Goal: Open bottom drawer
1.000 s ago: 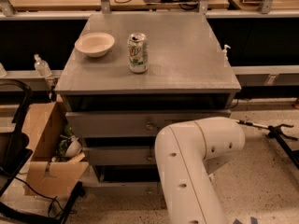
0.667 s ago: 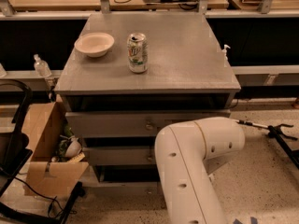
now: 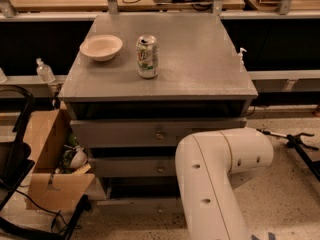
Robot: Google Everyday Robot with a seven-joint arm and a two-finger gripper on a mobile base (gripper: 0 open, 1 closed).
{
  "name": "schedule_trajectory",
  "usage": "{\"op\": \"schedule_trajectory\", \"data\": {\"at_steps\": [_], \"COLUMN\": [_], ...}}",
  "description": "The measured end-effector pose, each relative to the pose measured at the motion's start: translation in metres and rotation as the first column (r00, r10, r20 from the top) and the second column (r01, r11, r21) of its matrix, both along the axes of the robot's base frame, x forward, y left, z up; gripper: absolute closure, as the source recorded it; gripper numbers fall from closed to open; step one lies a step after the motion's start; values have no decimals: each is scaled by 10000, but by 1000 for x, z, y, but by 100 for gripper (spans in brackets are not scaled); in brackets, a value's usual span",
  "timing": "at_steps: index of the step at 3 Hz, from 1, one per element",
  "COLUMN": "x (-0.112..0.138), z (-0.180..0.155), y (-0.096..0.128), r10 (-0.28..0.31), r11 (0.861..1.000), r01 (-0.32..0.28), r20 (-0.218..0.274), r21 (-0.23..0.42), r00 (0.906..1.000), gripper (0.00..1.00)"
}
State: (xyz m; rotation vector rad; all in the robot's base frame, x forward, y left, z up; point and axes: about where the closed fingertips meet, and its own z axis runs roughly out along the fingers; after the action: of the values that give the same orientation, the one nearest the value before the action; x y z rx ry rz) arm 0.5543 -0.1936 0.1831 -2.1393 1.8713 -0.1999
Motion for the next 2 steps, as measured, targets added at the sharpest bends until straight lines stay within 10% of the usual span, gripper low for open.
{"op": "schedule_trajectory", "data": {"at_steps": [2], "x": [-21], "z": [-1], "y": [-2], "r10": [269], "r11": [9986], "r01": [-268], "r20": [-13], "r21": [449], "r00": [9996], "gripper": [100]}}
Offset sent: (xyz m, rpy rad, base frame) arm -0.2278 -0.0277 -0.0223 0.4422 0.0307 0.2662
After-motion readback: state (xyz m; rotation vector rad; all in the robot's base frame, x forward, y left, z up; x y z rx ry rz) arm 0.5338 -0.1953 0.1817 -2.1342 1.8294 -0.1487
